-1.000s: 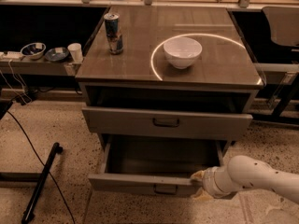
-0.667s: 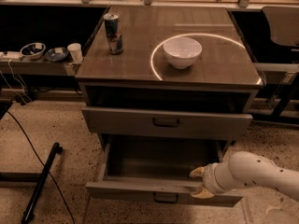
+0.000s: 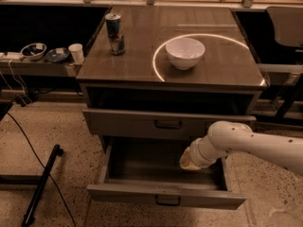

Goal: Open middle drawer

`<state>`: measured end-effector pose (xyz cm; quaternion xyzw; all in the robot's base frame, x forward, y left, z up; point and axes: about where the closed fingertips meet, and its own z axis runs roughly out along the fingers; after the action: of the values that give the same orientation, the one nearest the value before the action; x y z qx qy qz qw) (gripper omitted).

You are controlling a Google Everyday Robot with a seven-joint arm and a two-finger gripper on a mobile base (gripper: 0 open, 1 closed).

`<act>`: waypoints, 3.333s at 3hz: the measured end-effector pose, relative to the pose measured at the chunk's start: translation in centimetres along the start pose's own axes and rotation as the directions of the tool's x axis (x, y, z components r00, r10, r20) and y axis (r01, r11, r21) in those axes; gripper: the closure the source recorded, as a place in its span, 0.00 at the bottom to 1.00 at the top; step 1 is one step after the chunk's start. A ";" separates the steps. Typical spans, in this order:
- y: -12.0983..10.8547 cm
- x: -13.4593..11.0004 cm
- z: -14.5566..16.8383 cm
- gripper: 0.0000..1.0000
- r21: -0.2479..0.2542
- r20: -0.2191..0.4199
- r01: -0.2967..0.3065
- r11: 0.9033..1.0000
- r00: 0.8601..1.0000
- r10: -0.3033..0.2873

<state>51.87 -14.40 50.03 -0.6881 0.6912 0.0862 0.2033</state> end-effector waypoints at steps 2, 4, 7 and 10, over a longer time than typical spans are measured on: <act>0.7 0.5 8.6 1.00 -0.135 -0.058 -0.034 0.990 0.998 0.026; 6.6 0.6 10.2 1.00 -0.255 -0.078 -0.032 0.967 0.997 0.013; 10.5 -0.3 8.8 1.00 -0.387 0.006 -0.008 0.922 1.000 0.011; 15.6 -1.5 4.8 1.00 -0.471 0.149 -0.033 0.881 0.982 0.116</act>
Offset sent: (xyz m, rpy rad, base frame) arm -0.0099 0.0347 -0.1252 -0.0883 0.2256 0.0136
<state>37.23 -10.55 43.78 -0.6794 0.6560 0.3170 0.0875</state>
